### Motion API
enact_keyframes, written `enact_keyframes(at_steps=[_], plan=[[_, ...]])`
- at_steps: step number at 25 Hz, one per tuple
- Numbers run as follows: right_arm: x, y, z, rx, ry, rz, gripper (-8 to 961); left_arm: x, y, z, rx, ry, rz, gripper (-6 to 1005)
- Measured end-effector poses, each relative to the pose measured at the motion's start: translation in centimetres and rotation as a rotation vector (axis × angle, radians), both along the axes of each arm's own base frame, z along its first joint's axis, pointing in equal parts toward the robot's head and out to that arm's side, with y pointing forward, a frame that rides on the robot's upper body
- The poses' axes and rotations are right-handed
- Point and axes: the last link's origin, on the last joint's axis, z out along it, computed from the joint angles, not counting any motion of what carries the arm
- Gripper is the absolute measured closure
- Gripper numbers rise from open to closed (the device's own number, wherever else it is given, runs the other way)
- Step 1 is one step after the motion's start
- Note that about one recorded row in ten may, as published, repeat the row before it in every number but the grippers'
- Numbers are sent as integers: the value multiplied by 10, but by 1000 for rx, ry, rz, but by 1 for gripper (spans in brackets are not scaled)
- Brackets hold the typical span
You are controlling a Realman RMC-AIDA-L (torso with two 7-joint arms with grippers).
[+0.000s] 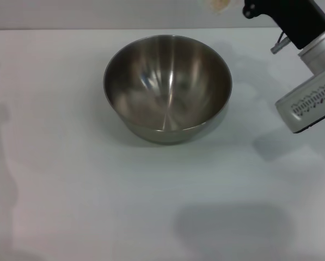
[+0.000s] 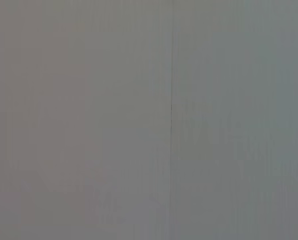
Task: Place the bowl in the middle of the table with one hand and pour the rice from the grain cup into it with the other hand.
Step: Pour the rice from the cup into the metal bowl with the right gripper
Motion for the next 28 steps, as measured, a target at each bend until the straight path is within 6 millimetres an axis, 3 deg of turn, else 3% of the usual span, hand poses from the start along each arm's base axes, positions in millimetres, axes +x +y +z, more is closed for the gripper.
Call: enact_keyframes(at_steps=[8,18,28], plan=[[-10,10,-8,137,-210,42,941,0,0,0,0,0,0,482],[-20,4,-17,328,-402,142,941,1,0,0,1,0,-2,482],[-20,4,-23,367,-492,169,940,2,1,1,3,-2,-7,482]])
